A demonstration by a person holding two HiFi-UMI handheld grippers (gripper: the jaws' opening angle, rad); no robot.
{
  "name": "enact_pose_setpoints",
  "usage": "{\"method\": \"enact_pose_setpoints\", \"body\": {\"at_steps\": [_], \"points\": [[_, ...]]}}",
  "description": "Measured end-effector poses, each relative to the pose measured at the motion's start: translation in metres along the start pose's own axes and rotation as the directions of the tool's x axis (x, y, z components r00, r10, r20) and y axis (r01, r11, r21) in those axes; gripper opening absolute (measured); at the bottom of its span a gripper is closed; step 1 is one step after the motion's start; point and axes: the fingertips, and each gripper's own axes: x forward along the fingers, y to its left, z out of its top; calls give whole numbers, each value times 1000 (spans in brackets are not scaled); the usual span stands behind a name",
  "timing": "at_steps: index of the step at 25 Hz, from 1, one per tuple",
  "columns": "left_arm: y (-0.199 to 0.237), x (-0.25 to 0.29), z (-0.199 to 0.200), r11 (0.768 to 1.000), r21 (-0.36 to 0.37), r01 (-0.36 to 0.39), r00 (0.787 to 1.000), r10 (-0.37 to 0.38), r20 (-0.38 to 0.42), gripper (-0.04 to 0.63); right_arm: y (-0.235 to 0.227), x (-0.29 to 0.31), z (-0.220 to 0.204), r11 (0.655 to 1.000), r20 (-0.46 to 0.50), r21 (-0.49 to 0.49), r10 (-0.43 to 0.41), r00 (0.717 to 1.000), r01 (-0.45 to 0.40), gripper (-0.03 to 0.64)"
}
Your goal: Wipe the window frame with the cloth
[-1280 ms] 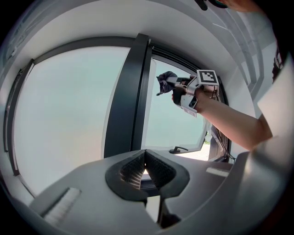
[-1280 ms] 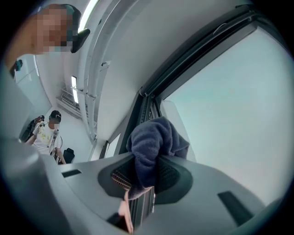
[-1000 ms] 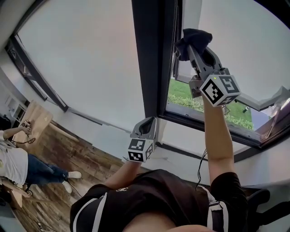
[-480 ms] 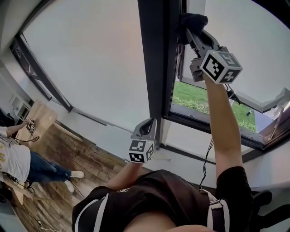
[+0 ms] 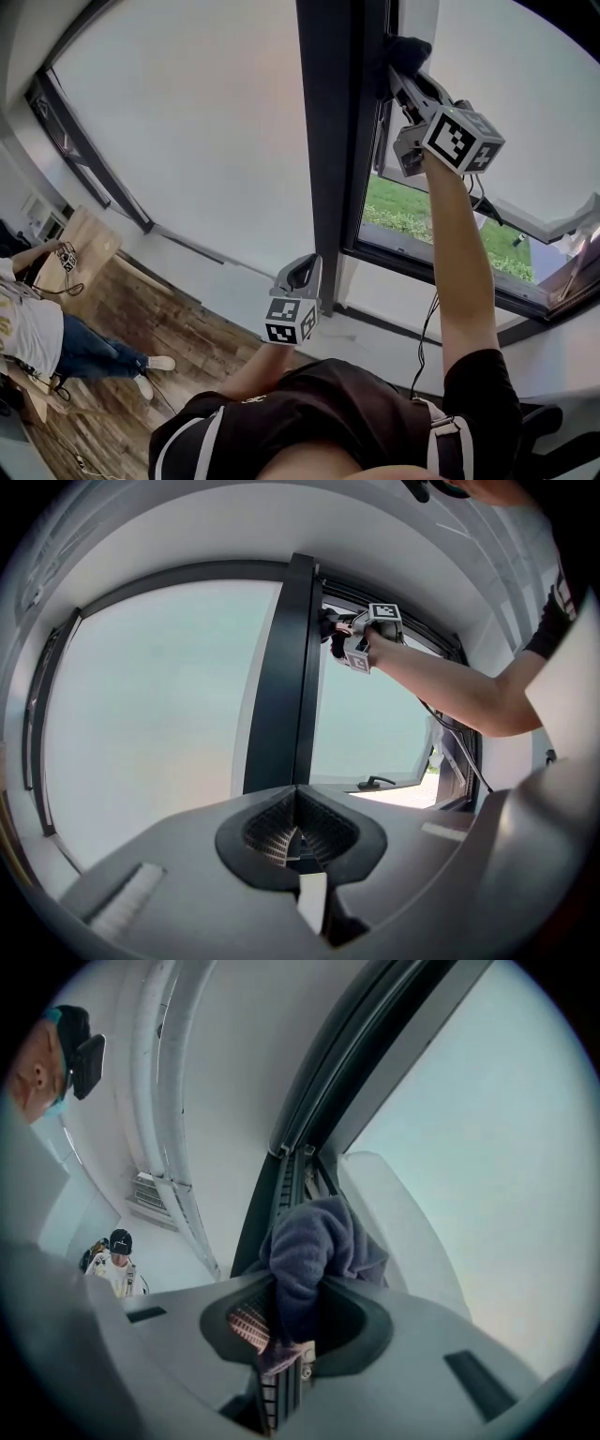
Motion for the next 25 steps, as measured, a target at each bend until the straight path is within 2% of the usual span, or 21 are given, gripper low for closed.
{"method": "enact_pose_setpoints", "body": {"at_steps": [4,9,19,25], "points": [[-3,7,0,1000,9,16,1000,-16,1,9,-10,-1,-9,999,26,47,16,1000,-17,86],[-3,12,-5,1000,7,23,1000,-23,-17,9,-2,-4,-15,999,-6,25,42,999,-42,86],[-8,16,-9,999,10,37,999,-37,-22,9,3,-9,-22,998,-5,27,56,998,-56,86],[-13,20,-13,999,6,43,998,-43,-34,9,-3,-13,-39,999,-33,37,40,999,-38,86]]}}
